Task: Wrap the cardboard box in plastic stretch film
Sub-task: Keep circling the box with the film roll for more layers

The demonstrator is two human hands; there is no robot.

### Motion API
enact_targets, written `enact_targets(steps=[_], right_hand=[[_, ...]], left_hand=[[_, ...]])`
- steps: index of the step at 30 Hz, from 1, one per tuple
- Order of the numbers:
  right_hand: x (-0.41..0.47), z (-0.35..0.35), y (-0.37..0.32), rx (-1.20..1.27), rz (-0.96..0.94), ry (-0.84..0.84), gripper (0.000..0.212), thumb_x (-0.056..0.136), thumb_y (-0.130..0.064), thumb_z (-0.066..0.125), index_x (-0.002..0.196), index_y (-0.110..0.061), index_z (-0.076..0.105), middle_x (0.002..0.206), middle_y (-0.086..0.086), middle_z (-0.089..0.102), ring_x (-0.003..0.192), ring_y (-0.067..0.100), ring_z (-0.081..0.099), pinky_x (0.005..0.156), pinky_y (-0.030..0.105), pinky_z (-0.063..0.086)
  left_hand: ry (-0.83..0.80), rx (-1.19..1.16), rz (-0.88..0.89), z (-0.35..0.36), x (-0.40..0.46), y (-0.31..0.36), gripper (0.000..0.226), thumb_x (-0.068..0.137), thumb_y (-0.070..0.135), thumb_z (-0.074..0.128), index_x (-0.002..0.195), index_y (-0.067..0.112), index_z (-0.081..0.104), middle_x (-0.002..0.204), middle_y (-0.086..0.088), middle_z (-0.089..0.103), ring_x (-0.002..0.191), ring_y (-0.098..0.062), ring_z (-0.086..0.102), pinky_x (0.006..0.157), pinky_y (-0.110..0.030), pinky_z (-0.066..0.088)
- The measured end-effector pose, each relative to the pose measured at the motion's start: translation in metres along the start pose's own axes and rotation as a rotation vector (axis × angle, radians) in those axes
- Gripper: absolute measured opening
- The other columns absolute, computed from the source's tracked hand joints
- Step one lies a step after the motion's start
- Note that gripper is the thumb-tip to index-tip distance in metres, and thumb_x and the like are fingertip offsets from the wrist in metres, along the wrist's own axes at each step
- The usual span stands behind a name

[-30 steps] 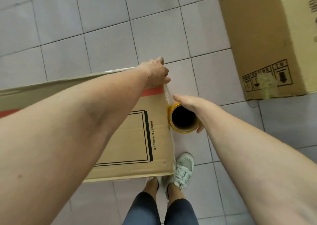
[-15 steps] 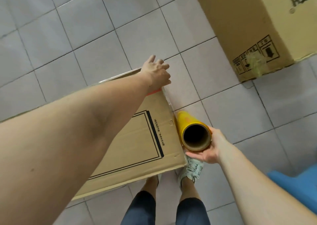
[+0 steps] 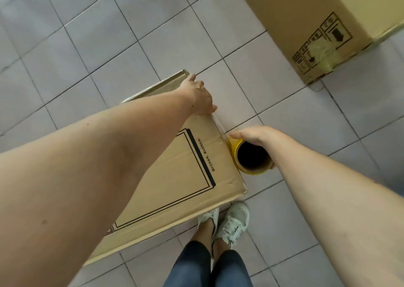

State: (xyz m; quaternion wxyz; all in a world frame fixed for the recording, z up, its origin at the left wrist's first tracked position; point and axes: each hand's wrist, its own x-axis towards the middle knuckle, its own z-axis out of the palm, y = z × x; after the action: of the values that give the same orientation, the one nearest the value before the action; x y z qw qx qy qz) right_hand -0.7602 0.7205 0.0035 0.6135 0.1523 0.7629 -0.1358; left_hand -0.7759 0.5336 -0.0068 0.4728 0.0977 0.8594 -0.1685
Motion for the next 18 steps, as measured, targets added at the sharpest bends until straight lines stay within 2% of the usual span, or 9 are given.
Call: enact_targets(steps=[1,3,5,6,7,9,12,15,18], right_hand=[[-0.005,-0.002,0.009,0.093,0.032,-0.038,0.074,0.09,-0.059,0.057,0.145,-0.01,0.042,0.146,0.016,0.046,0.13,0.04,0.048,0.099,0.048,0.042],[-0.012,-0.004,0.038,0.275,0.087,-0.098,0.057,0.09,-0.054,0.057,0.124,-0.01,0.056,0.124,0.019,0.061,0.109,0.04,0.06,0.097,0.051,0.048],[-0.014,0.002,0.071,0.535,0.152,-0.111,0.042,0.085,-0.051,0.061,0.101,-0.012,0.061,0.098,0.016,0.069,0.086,0.035,0.067,0.083,0.051,0.056],[-0.012,0.007,0.085,0.691,0.21,-0.11,0.04,0.083,-0.05,0.063,0.098,-0.013,0.062,0.092,0.016,0.07,0.08,0.034,0.068,0.075,0.048,0.059],[-0.011,0.015,0.103,0.85,0.273,-0.111,0.042,0.082,-0.05,0.064,0.1,-0.013,0.063,0.091,0.017,0.071,0.079,0.035,0.07,0.072,0.048,0.059],[-0.008,0.032,0.134,1.118,0.363,-0.14,0.048,0.083,-0.051,0.063,0.111,-0.012,0.064,0.1,0.02,0.072,0.088,0.039,0.07,0.075,0.054,0.058],[-0.007,0.049,0.156,1.349,0.432,-0.205,0.048,0.084,-0.047,0.064,0.117,-0.012,0.063,0.107,0.021,0.071,0.094,0.042,0.069,0.072,0.058,0.057],[-0.014,0.046,0.15,1.294,0.41,-0.179,0.039,0.087,-0.044,0.064,0.105,-0.01,0.062,0.103,0.02,0.07,0.093,0.041,0.067,0.072,0.061,0.056],[-0.024,0.026,0.13,0.891,0.299,0.061,0.013,0.092,-0.023,0.054,0.086,-0.011,0.058,0.085,0.014,0.062,0.085,0.031,0.06,0.086,0.056,0.051]], left_hand=[[0.004,-0.001,-0.003,0.0,0.001,-0.001,0.067,0.104,0.054,0.012,0.133,0.019,0.06,0.14,-0.005,0.057,0.141,-0.026,0.034,0.121,-0.049,0.009],[0.011,-0.005,-0.01,0.001,0.003,0.0,0.066,0.104,0.054,0.012,0.134,0.019,0.06,0.141,-0.007,0.056,0.143,-0.026,0.032,0.122,-0.049,0.006],[0.023,0.013,-0.022,0.002,0.006,0.001,0.067,0.104,0.053,0.012,0.133,0.018,0.061,0.142,-0.009,0.055,0.145,-0.026,0.03,0.123,-0.05,0.002],[0.023,0.021,-0.029,0.002,0.006,0.0,0.067,0.104,0.052,0.011,0.131,0.018,0.062,0.141,-0.011,0.056,0.145,-0.027,0.03,0.123,-0.051,0.001],[0.021,0.026,-0.035,0.002,0.006,0.001,0.067,0.105,0.052,0.011,0.129,0.017,0.063,0.14,-0.013,0.056,0.145,-0.029,0.031,0.123,-0.052,0.0],[0.018,0.036,-0.042,0.0,0.003,0.004,0.067,0.106,0.05,0.011,0.125,0.015,0.064,0.138,-0.016,0.057,0.146,-0.031,0.031,0.123,-0.053,-0.001],[0.006,0.066,-0.065,-0.002,-0.004,0.009,0.065,0.106,0.049,0.011,0.129,0.014,0.061,0.143,-0.016,0.054,0.148,-0.033,0.027,0.122,-0.055,-0.003],[0.052,0.021,-0.012,0.0,-0.008,0.017,0.065,0.105,0.053,0.012,0.136,0.019,0.058,0.144,-0.009,0.054,0.147,-0.03,0.03,0.121,-0.055,-0.005],[0.096,-0.039,0.206,0.009,-0.01,0.047,0.064,0.104,0.056,0.011,0.137,0.025,0.055,0.147,0.001,0.053,0.145,-0.024,0.036,0.122,-0.055,-0.003]])
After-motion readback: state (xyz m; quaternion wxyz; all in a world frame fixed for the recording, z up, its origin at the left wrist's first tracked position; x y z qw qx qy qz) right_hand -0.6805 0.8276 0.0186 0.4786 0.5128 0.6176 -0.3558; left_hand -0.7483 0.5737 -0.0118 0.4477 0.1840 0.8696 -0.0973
